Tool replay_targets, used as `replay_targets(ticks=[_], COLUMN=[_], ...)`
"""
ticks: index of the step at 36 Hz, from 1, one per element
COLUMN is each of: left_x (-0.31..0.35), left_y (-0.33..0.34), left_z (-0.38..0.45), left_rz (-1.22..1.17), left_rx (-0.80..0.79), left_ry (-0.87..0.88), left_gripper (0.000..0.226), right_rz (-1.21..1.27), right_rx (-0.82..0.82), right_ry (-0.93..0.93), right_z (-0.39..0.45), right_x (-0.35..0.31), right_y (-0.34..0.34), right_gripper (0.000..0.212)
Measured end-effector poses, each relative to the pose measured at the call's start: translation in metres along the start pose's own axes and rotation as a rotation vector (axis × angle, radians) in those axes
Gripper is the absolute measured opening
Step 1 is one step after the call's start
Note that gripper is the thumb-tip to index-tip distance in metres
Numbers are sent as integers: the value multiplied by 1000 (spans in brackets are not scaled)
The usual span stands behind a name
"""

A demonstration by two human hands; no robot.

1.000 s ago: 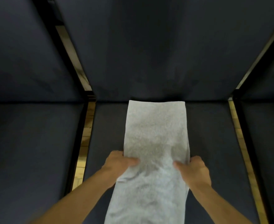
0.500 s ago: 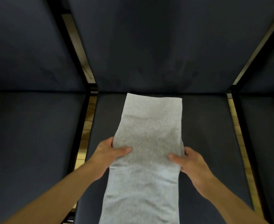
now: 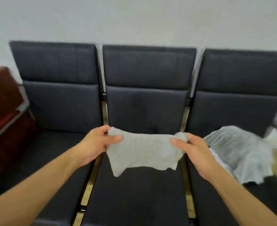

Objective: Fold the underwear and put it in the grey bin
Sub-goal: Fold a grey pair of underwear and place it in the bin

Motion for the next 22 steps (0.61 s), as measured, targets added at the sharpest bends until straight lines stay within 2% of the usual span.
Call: replay_targets(ticks=[3,5,8,11,13,16,17,18,19,20,22], left_x=[104,168,250,315,347,385,396,405,414,421,432], left_y=[19,28,42,45,46,50,50,50,49,51,53], left_z=[-83,-134,-202,-260,-285,-323,-335,-344,-354,-363,-376], left_rz=[48,30,-16,-64,-37,-28,-46,-74,-98,-101,-78], left_rx=[16,31,-28,-31,-11,-3,19,47,62,57,47], left_ry=[132,235,337,431,491,580,607,631,654,675,703], left_gripper=[52,36,17,26,30,17,16,23,32,37,32], right_rz=[-28,-64,-14,47,68,105,108,121,130,127,95], right_rx=[42,22,-50,-92,-84,-68,-50,-16,53,118,195], right_ry=[-154,-235,-278,-345,-389,-468,-494,-509,-532,-551,-599], right_z=[-58,-95,-137,-180,-198,-227,-235,-241,-248,-254,-265], right_x=[-119,-192,-278,-350,-384,-429,-441,-450,-461,-469,-484], right_y=[-41,-64,-90,-108,-116,-128,-131,-134,-139,-144,-148], right_gripper=[17,19,21,18,7,23,21,13,15,25,27])
Point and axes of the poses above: each hand's wrist, its own z-axis towards the middle knuckle, its own y-axis out of the palm, x = y × z, the point moved 5 cm from there along z, towards the middle knuckle, and after that the axes turned 4 degrees about -y, right-handed, at the moved point
